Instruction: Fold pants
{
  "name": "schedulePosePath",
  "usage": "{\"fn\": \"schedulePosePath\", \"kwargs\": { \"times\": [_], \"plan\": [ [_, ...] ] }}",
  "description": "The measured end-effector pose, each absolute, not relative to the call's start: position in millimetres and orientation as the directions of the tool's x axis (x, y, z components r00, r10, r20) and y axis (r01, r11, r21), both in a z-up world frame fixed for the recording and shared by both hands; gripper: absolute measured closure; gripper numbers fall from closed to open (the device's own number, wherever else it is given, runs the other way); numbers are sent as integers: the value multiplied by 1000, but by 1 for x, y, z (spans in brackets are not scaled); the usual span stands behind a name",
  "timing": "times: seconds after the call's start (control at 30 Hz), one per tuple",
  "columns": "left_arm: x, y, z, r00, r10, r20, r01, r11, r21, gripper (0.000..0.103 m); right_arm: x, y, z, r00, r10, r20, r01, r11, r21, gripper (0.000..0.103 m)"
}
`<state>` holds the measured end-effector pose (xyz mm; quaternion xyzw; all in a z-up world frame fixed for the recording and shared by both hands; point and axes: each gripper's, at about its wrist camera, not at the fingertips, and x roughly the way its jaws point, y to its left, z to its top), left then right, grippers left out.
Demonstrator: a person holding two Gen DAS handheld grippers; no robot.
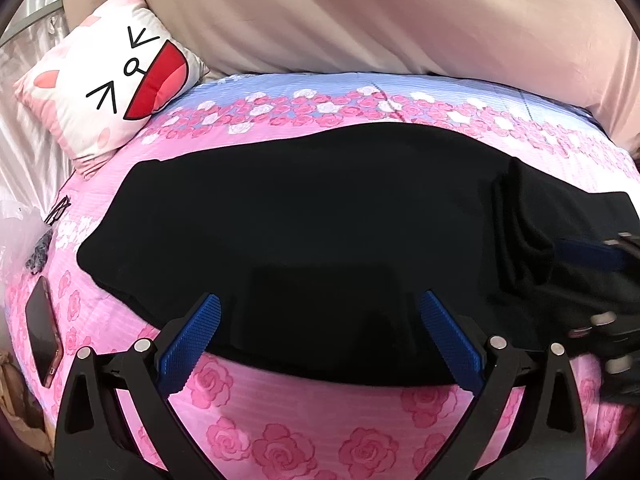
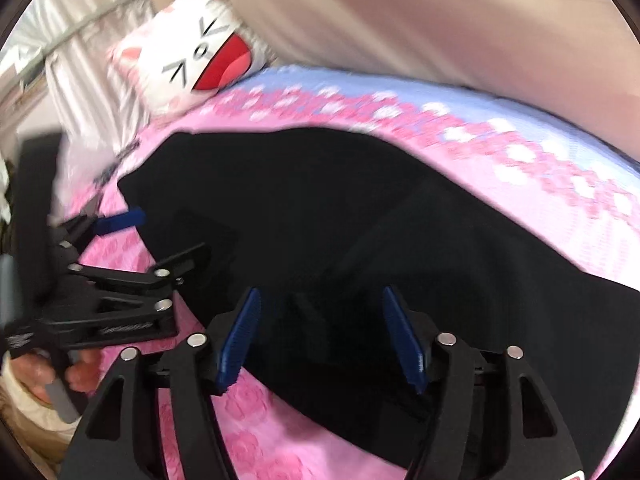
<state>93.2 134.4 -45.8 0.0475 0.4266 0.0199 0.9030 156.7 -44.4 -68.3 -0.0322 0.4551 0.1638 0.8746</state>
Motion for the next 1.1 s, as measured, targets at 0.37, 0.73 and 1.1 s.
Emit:
{"fn": "schedulePosePath", "kwargs": {
  "times": [0.37,0.73,1.1],
  "plan": [
    [95,160,-54,609,106,-786,-48,994,97,5,179,-29,-75,535,259,-804,-301,948,106,79],
    [98,157,-56,602,105,-792,-38,994,103,5,112,-127,-5,701,77,-709,-59,997,50,65],
    [97,90,-32,650,21,-759,101,988,114,5,55,-277,-66,633,122,-764,267,893,363,41]
  ]
}}
